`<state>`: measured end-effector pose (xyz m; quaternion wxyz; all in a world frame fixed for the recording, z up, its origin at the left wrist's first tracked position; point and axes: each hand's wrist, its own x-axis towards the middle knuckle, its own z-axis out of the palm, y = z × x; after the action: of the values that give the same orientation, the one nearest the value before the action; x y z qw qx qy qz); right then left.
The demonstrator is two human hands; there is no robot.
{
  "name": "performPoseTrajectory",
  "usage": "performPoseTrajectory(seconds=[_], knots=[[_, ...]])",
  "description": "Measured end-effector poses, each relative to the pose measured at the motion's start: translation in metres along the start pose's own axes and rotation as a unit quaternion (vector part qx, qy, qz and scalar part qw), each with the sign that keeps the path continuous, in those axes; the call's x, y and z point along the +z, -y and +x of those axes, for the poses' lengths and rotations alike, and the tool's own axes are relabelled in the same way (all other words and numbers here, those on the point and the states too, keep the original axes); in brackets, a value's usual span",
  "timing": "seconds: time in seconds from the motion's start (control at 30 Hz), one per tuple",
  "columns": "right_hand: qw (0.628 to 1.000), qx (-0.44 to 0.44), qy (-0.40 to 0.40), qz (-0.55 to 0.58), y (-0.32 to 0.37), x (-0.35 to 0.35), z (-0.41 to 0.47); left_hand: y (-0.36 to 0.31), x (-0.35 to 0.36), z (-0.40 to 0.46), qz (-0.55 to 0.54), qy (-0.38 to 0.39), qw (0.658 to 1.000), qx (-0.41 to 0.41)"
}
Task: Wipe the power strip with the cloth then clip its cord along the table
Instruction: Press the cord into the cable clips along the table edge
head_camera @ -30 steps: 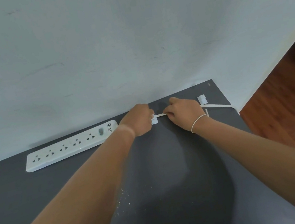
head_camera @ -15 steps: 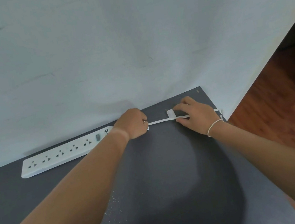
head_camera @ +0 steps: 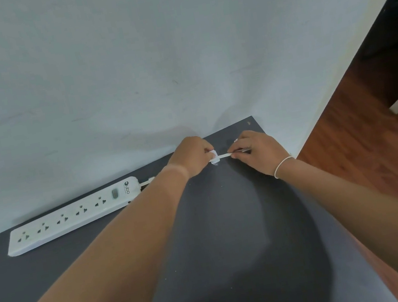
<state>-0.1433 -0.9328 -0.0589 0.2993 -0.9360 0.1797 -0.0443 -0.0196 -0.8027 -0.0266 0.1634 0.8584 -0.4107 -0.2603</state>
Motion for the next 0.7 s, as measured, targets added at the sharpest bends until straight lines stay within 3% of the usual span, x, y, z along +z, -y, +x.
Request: performPoseTrajectory(seconds=[0.7], knots=[[0.989,-0.011,0.01,-0.147,0.013,0.0,0.025,-0.003,0.006,0.006,0.113,0.009,0.994,-0.007]])
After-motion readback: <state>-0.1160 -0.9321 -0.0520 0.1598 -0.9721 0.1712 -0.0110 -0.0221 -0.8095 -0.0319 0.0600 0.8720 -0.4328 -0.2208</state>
